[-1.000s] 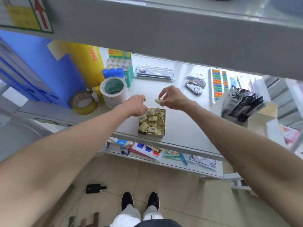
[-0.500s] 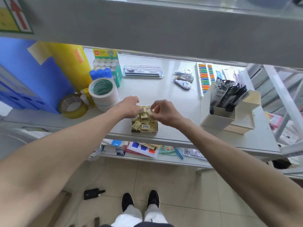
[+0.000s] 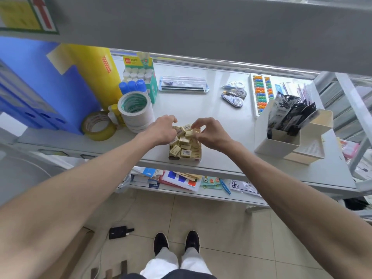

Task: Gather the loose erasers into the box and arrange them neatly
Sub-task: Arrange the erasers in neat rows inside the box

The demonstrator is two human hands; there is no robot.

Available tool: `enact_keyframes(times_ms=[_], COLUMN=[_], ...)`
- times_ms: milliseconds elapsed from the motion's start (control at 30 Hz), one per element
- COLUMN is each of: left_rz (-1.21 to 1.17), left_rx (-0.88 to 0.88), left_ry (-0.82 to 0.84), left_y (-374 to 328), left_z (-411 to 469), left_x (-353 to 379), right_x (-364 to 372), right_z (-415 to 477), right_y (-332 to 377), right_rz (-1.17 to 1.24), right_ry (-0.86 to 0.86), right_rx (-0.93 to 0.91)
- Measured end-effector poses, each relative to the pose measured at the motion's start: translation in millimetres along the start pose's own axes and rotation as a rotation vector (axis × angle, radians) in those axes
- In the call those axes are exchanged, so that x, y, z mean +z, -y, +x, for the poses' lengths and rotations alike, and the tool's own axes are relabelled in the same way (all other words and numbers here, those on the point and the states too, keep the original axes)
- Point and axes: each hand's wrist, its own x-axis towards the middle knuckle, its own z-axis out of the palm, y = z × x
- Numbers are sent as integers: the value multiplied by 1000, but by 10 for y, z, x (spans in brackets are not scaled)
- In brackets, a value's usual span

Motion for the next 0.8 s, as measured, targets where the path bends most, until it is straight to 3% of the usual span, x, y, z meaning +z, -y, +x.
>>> enact_keyframes(times_ms=[233, 567, 800], left_rz=[-12, -91, -133], left_rx=[21, 117, 127], left_ry=[-91, -227, -308], left_y=[77, 293, 287], left_z=[-141, -388, -520], left_x=[99, 326, 391], right_x=[143, 470, 450], right_z=[-151, -328, -402], right_y=[-143, -352, -172], right_rz=[56, 114, 55], right_ry=[-293, -416, -411], right_rx=[123, 44, -120])
